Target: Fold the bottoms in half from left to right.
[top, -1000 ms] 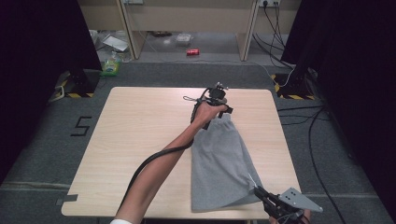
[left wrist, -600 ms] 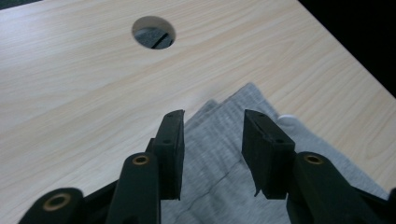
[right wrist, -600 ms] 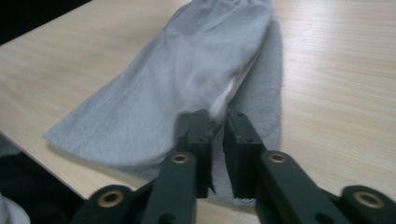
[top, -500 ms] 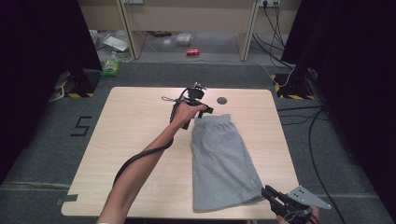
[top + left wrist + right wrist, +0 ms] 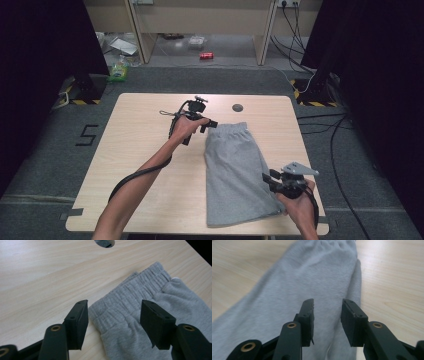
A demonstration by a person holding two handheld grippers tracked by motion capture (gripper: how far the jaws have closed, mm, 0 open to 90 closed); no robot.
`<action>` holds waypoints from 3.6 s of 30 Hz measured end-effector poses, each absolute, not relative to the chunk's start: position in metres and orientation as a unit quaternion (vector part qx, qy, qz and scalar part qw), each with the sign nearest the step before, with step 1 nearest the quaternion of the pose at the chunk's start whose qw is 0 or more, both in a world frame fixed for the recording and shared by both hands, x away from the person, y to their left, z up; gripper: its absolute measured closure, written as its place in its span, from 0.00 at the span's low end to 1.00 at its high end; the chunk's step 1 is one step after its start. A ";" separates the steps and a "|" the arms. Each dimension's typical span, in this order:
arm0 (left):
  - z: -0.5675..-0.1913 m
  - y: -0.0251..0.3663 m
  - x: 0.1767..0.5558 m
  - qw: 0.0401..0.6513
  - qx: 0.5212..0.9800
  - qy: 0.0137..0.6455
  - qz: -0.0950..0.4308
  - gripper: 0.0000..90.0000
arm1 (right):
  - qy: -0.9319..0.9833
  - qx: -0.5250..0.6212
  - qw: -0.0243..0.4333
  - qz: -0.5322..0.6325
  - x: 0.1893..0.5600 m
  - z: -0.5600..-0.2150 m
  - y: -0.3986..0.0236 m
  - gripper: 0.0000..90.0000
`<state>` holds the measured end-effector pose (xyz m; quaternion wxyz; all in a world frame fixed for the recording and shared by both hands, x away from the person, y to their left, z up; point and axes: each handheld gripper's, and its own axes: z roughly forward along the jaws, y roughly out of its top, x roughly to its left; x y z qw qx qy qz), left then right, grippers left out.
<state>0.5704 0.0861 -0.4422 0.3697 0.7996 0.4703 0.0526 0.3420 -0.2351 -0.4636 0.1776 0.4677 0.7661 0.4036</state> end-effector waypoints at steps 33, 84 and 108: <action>-0.496 0.081 0.574 0.377 0.771 0.513 0.009 0.44 | 0.780 0.483 0.161 0.363 0.356 -0.473 -0.251 0.74; -0.501 0.069 0.584 0.399 0.754 0.520 0.047 0.52 | 0.808 0.443 0.179 0.345 0.283 -0.467 -0.235 0.49; -0.498 0.060 0.581 0.380 0.780 0.490 0.079 0.66 | 0.836 0.351 0.095 0.411 0.273 -0.505 -0.089 0.36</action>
